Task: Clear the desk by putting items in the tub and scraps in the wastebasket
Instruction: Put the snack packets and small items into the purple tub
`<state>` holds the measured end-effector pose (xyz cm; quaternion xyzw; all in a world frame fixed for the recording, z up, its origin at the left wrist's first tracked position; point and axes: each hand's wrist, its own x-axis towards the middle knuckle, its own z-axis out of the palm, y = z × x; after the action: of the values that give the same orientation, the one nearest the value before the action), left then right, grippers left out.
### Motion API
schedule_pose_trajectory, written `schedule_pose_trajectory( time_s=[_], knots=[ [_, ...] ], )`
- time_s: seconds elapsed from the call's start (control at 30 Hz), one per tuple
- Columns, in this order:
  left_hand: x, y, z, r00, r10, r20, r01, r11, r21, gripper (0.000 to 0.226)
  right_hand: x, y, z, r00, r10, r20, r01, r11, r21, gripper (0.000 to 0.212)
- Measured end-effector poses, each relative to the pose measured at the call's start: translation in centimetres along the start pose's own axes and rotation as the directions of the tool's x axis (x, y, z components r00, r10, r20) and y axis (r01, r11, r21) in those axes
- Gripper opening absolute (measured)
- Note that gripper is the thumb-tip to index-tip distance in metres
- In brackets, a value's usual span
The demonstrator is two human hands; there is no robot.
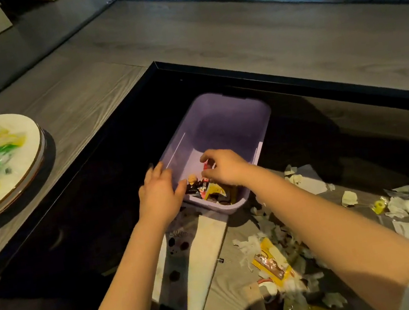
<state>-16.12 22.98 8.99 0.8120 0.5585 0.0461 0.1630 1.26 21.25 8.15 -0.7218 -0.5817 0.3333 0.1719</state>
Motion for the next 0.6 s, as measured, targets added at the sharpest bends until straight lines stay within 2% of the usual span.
schedule_pose_trajectory(
  time_s=[0.23, 0.37, 0.5, 0.6],
  knots=[
    [-3.4, 4.7, -1.2, 0.994, 0.093, -0.055, -0.089, 0.993, 0.077, 0.054, -8.3, 2.4, -3.2, 0.988, -0.054, -0.143, 0.048, 0.998, -0.050, 0.040],
    [-6.1, 8.4, -0.4, 0.981, 0.194, 0.019, -0.195, 0.968, 0.156, 0.056, -14.1, 5.4, -4.7, 0.978, -0.045, -0.202, 0.014, 0.988, -0.151, 0.041],
    [-8.9, 12.0, 1.5, 0.949, 0.301, 0.092, -0.312, 0.937, 0.159, 0.055, -20.5, 9.3, -5.5, 0.971, 0.010, -0.238, -0.057, 0.980, -0.192, 0.044],
    [-11.4, 15.3, 3.7, 0.932, 0.326, 0.161, -0.348, 0.928, 0.132, 0.055, -25.2, 12.7, -6.0, 0.967, 0.054, -0.250, -0.113, 0.967, -0.228, 0.045]
  ],
)
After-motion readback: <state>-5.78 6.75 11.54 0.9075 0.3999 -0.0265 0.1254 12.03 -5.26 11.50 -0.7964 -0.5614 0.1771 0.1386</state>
